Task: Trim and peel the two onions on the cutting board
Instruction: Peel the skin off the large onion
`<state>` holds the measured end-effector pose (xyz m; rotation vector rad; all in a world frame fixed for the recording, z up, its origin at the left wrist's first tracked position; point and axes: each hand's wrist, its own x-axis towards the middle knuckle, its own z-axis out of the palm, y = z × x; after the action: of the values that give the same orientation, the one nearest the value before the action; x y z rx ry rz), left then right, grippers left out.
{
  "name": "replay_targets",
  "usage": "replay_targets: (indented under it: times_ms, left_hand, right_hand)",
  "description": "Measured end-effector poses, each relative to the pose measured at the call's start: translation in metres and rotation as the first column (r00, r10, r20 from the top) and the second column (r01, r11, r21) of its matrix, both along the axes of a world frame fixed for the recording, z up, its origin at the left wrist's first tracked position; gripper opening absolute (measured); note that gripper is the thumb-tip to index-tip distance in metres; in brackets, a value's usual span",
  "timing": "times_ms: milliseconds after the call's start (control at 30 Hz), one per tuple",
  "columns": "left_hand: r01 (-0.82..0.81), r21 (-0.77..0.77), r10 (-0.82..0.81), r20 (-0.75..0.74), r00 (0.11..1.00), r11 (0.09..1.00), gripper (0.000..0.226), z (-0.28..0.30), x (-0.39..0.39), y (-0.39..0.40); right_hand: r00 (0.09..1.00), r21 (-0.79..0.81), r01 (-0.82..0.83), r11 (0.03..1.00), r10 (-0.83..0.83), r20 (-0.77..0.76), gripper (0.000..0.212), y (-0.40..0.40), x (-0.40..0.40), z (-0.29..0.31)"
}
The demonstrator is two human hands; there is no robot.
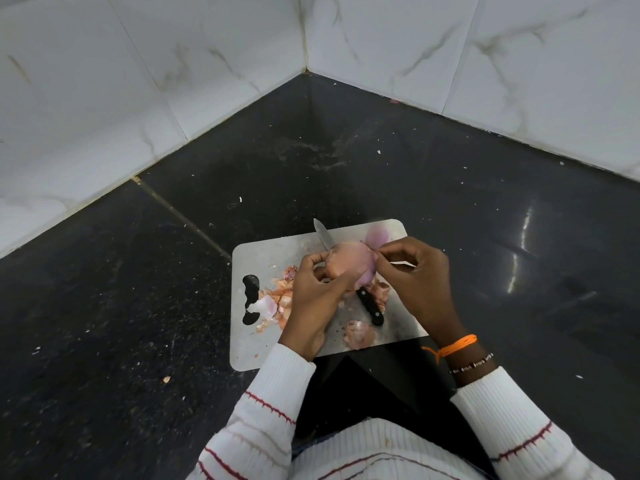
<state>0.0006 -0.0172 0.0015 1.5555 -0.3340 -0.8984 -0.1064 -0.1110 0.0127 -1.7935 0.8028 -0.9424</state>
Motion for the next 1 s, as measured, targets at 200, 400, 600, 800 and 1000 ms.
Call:
replay_targets:
  times_ms: [200, 400, 600, 800, 1000]
  left_hand:
    - [0.053, -0.099, -0.068, -0.148, 0.987, 0.994, 0.069, 0.004, 0.005, 0.005]
    - [0.052, -0.3, -0.161, -0.35, 0.923, 0.953, 0.05, 0.011, 0.008, 0.008]
    - [0.064, -0.28, -0.149, -0.294, 0.944, 0.958, 0.058, 0.011, 0.007, 0.008]
    - [0.047, -0.232, -0.109, -0.266, 0.958, 0.972, 0.067, 0.011, 0.006, 0.009]
    - [0.052, -0.211, -0.104, -0.245, 0.964, 0.976, 0.068, 0.011, 0.005, 0.01]
  right_hand:
    - [0.992, 0.046, 0.084, 0.995, -0.079, -0.099, 0.009, -0.006, -0.001, -0.01]
    - [0.965, -0.042, 0.056, 0.998, -0.065, -0.255, 0.013, -0.008, -0.002, -0.017]
    - [0.983, -0.212, 0.028, 0.977, -0.065, -0.171, 0.031, -0.001, -0.001, -0.011]
    - [0.994, -0.185, -0.11, 0.977, 0.105, -0.037, 0.018, 0.001, 0.001, 0.008]
    - [0.992, -0.073, -0.112, 0.991, 0.108, -0.061, 0.019, 0.003, 0.0, 0.006]
